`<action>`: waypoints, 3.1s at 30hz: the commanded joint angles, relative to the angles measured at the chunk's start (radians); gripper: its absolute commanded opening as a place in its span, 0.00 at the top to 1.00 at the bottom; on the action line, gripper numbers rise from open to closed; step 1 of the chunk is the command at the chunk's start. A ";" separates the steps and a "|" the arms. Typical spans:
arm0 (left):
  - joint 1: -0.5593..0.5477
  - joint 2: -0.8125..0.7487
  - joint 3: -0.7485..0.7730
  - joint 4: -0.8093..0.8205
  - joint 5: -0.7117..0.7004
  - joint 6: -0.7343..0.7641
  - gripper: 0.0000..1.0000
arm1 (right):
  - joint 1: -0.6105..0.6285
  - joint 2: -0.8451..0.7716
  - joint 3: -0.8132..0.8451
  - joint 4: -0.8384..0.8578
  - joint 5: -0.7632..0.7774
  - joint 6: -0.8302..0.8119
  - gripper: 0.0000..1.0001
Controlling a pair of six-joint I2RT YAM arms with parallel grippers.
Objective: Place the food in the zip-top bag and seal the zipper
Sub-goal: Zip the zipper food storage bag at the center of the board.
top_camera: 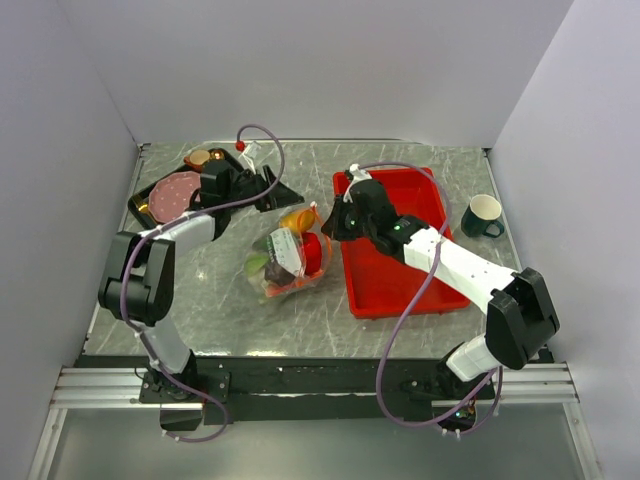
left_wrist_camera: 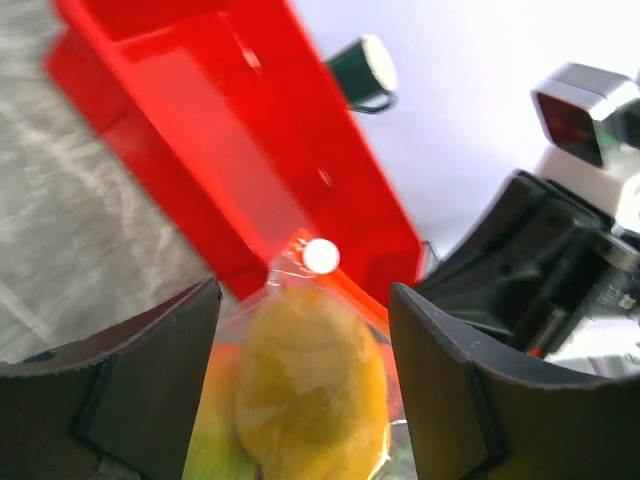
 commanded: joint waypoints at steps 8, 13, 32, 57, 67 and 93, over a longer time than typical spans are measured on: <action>0.003 0.078 -0.099 0.492 0.178 -0.244 0.32 | 0.010 -0.026 0.076 0.035 -0.007 -0.030 0.95; 0.003 0.103 -0.102 0.590 0.193 -0.328 0.45 | 0.010 -0.022 0.084 0.028 0.002 -0.034 0.95; 0.003 0.095 -0.081 0.581 0.184 -0.324 0.46 | 0.010 -0.026 0.079 0.038 -0.003 -0.036 0.94; 0.011 0.349 -0.006 1.212 0.282 -0.795 0.53 | 0.017 -0.037 0.088 0.055 -0.021 -0.099 0.93; 0.011 0.059 -0.101 0.749 0.250 -0.453 0.55 | 0.017 0.006 0.115 0.023 0.040 -0.091 0.93; 0.009 -0.103 -0.082 0.100 0.103 0.024 0.67 | 0.017 0.061 0.176 0.055 -0.010 -0.157 0.90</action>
